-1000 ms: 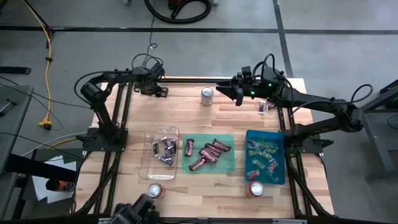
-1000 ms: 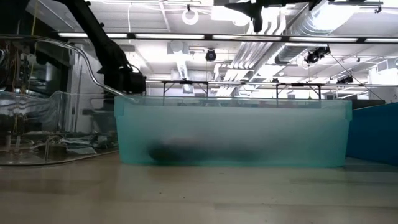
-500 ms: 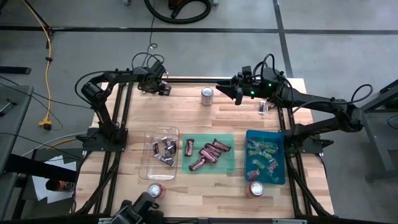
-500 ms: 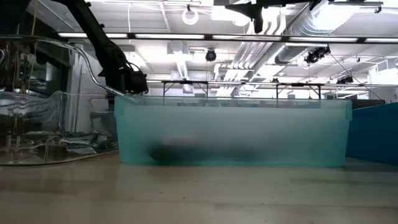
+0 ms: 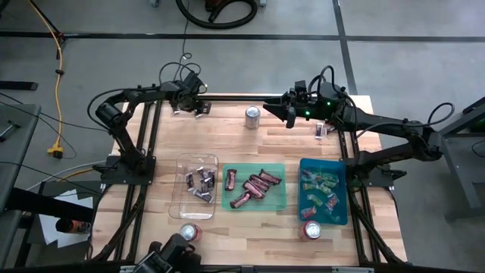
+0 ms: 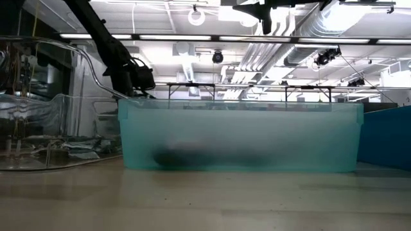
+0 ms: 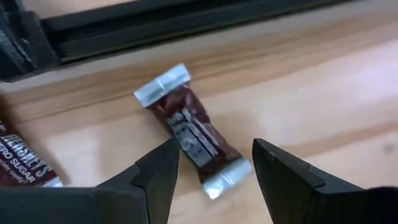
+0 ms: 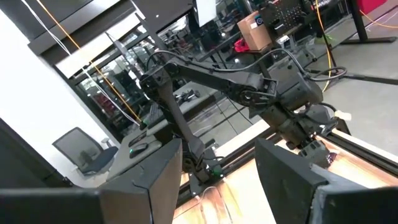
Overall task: Organize candy in baskets
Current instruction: Put the brown white chocolate bar into the transparent bin
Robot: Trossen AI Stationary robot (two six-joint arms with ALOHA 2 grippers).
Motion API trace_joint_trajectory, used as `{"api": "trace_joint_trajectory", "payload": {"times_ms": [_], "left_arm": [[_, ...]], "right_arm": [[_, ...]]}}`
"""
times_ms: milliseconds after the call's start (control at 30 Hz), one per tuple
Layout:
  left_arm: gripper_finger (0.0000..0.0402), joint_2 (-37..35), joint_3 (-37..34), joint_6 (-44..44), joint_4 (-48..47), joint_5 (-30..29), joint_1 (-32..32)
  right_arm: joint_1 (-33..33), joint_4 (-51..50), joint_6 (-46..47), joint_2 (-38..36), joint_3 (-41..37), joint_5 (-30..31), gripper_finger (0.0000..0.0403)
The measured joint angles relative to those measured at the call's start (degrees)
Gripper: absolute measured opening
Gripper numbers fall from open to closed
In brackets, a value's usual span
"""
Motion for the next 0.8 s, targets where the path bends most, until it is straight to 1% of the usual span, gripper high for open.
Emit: {"api": "trace_joint_trajectory", "payload": {"times_ms": [100, 267, 367, 433, 533, 600, 667, 700, 733, 800], "left_arm": [[0.0193, 0.8, 0.0, -2.8, 0.6, -1.2, 0.1], [0.0193, 2.8, 0.0, -8.5, 2.0, -1.3, -0.1], [0.0192, 3.8, 0.1, -8.9, 2.7, -1.7, -0.6], [0.0183, 4.3, 0.2, -8.2, 2.6, -2.2, -1.2], [0.0141, 4.1, 0.2, -5.3, 1.9, -2.4, -2.0], [0.0094, 3.5, 0.1, -2.9, 0.7, -1.7, -2.5], [0.0040, 2.1, 0.0, -0.2, -2.0, 0.7, -2.8], [0.0023, 1.2, 0.0, 1.3, -3.1, 1.2, -2.9], [0.0014, 0.0, 0.0, 2.2, -3.9, 2.3, -2.9], [0.0015, -2.7, 0.0, 4.3, -5.2, 2.9, -2.7]], "right_arm": [[0.0, 0.0, 0.0, 0.0, 0.0, 0.0, 0.0197], [0.0, 0.0, 0.0, 0.0, 0.0, 0.0, 0.0197], [0.0, 0.0, 0.0, 0.0, 0.0, 0.0, 0.0197], [0.0, 0.0, 0.0, 0.0, 0.0, 0.0, 0.0197], [0.0, 0.0, 0.0, 0.0, 0.0, 0.0, 0.0197], [0.0, -0.1, 0.0, 0.0, 0.0, 0.0, 0.0197], [0.0, -0.1, 0.0, 0.0, 0.0, 0.0, 0.0197], [0.0, -0.1, 0.0, 0.0, 0.0, 0.0, 0.0197], [0.0, -0.1, -0.3, 0.0, 0.0, 0.0, 0.0197], [0.0, -0.1, -1.3, 0.0, 0.0, 0.0, 0.0197]]}}
